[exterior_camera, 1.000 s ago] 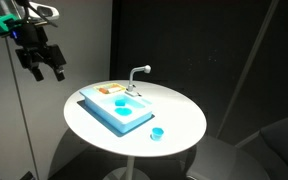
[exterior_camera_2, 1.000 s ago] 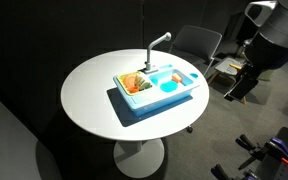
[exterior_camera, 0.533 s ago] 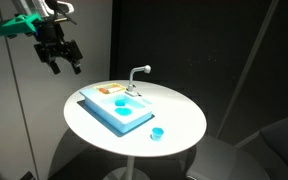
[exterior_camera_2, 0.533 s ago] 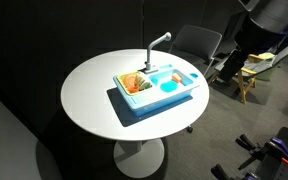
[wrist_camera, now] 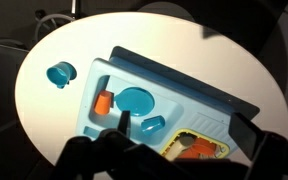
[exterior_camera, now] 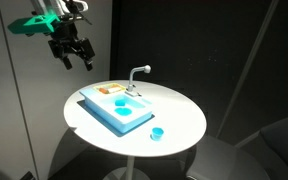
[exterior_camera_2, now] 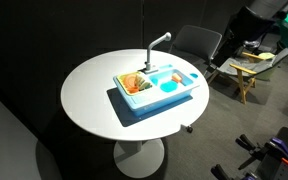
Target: Move the cup to the left side of the toy sink
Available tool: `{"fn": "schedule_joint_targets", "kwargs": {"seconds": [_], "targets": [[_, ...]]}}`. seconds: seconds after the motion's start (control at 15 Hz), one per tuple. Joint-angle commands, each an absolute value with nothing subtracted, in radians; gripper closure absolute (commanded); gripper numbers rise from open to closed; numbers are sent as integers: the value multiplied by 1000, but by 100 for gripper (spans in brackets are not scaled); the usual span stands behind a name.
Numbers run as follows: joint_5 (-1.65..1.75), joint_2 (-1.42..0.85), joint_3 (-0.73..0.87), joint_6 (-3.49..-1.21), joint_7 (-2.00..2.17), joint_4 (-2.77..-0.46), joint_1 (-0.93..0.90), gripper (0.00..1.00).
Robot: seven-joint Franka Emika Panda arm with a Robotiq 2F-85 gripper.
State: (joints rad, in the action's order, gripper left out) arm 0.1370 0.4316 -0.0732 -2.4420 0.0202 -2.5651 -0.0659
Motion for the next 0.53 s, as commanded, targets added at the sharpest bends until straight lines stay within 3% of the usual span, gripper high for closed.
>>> {"fn": "schedule_joint_targets", "kwargs": {"seconds": [0.0,0.47], "targets": [[73,405,-36,-2450,-32,-2521,-77,0],[-97,410,46,-2461,-85,-2507,-71,0]]}}
